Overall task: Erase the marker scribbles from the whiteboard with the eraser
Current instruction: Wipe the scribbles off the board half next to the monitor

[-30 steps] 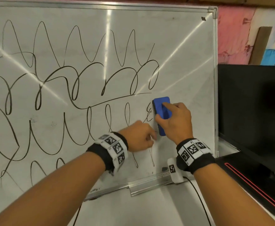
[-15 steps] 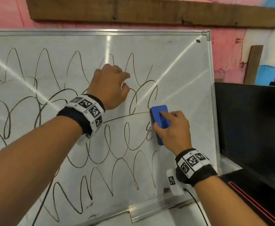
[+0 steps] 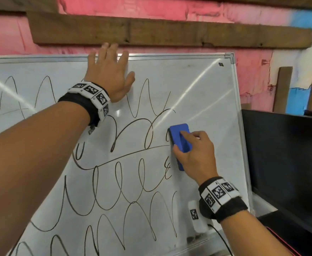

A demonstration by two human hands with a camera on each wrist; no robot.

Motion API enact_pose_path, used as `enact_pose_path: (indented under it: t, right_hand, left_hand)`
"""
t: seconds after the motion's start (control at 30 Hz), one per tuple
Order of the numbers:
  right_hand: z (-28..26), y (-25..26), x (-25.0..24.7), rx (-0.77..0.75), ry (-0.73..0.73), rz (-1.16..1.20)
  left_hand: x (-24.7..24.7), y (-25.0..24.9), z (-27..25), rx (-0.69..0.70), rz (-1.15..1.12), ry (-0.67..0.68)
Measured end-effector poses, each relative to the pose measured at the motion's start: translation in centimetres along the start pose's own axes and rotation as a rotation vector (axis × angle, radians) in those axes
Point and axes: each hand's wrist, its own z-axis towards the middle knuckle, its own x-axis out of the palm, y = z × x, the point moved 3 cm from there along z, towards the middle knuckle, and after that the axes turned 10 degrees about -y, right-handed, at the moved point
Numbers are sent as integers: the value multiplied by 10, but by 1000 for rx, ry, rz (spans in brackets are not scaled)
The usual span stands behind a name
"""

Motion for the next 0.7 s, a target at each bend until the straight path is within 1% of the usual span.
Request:
enact_pose_path:
  t: [0.07,0.13,0.27,0.37,0.43,0.5,0.7]
  right_hand:
    - [-11,-5,-2,1,2,10]
    - [-8,-3,-2,2,3,27]
    - [29,12,3,-16,-30,33]
    - [59,29,6,-28,-62,53]
    - [69,36,8,-28,-72,68]
    - [67,37,8,-33,-73,63]
    - [29,17,8,-41,-49,41]
  left_hand:
    - [2,11,11,-21,22,12]
    - [4,20,19,-42,50,29]
    - [4,23,24,-70,62,84]
    - [5,21,23,-96,50,79]
    - [6,20,23,-117,40,71]
    - [7,20,22,-127,35,59]
    - [11,22,19,-101,36,7]
